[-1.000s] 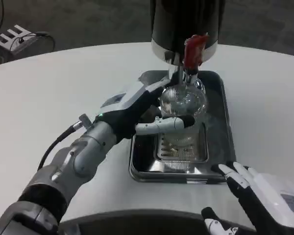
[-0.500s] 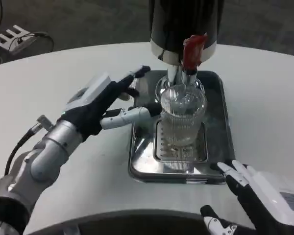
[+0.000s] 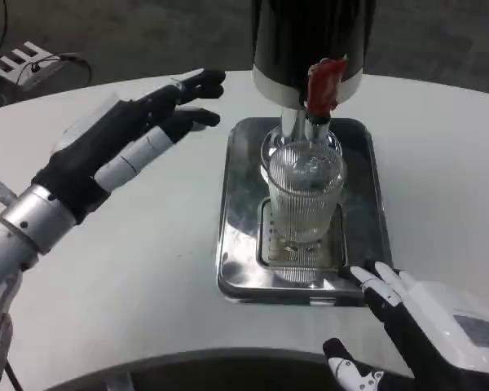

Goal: Grasp the cup under the faucet to collect the drink, then remove the cup.

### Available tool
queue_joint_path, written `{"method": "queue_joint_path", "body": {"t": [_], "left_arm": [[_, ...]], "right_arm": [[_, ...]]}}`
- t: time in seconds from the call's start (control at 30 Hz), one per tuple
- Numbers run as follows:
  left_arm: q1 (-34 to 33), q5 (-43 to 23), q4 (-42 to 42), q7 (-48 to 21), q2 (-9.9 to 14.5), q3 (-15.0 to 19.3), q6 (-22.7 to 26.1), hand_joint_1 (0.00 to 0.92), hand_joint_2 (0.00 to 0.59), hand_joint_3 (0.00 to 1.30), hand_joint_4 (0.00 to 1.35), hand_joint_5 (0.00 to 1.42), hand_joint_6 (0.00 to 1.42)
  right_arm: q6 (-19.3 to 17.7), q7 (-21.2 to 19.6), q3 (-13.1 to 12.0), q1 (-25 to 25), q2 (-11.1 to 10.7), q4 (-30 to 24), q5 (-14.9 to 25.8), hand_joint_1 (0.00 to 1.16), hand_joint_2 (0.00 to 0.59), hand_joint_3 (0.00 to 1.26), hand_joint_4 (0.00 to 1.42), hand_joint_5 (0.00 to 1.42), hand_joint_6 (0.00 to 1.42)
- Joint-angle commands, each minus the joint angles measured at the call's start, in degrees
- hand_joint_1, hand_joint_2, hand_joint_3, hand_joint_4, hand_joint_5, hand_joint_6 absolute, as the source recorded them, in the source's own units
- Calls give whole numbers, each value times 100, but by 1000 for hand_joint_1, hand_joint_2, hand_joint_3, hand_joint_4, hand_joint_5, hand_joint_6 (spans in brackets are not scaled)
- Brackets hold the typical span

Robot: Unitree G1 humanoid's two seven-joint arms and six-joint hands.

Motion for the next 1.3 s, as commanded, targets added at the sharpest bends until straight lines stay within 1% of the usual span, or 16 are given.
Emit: {"method": "queue_joint_path", "body": {"t": [0.03, 0.17, 0.23, 0.37, 0.5, 0.63, 0.7, 0.83, 1.1, 1.3], "left_arm": [[-111, -548, -519, -806, 126, 174, 803, 0, 76, 155, 126, 262, 237], [-427, -796, -758, -1283, 109, 281, 1360, 0, 80, 143, 117, 252, 250], [-639, -884, -757, -1459, 49, 315, 1586, 0, 81, 143, 114, 252, 251], [-944, -886, -645, -1563, -56, 357, 1716, 0, 82, 143, 110, 251, 253], [-1220, -659, -423, -1534, -139, 283, 1515, 0, 83, 148, 108, 252, 254], [-1586, -479, -15, -1560, -364, 169, 1396, 0, 83, 151, 113, 254, 254], [-1704, -421, 143, -1572, -437, 154, 1341, 0, 83, 152, 114, 254, 255], [-2033, -285, 586, -1603, -667, 123, 1243, 0, 84, 152, 116, 254, 255], [-2405, -82, 1216, -1644, -1004, 98, 1088, 0, 86, 153, 117, 255, 255], [-2492, 57, 1519, -1647, -1132, 34, 1024, 0, 93, 154, 117, 262, 264]], "right_arm": [[30, 73, 36, -57, 11, 64, -31, 397, 470, 105, 0, 0, 78], [42, 70, 54, -77, 23, 62, -69, 395, 468, 105, 0, 0, 79], [38, 64, 59, -67, 20, 56, -79, 394, 466, 105, 0, 0, 79], [19, 60, 78, -68, 16, 47, -121, 392, 463, 105, 0, 0, 79], [9, 43, 116, -121, 41, 37, -159, 390, 462, 105, 0, 0, 80], [43, 68, 88, -130, 49, 32, -151, 388, 462, 105, 0, 0, 80], [45, 67, 68, -119, 47, 10, -162, 388, 462, 105, 0, 0, 80], [44, 52, 55, -109, 49, 4, -165, 387, 461, 105, 0, 0, 80], [94, 53, 24, -148, 74, 19, -145, 386, 461, 105, 0, 0, 80], [98, 43, 33, -145, 77, 23, -113, 386, 461, 105, 0, 0, 80]]}}
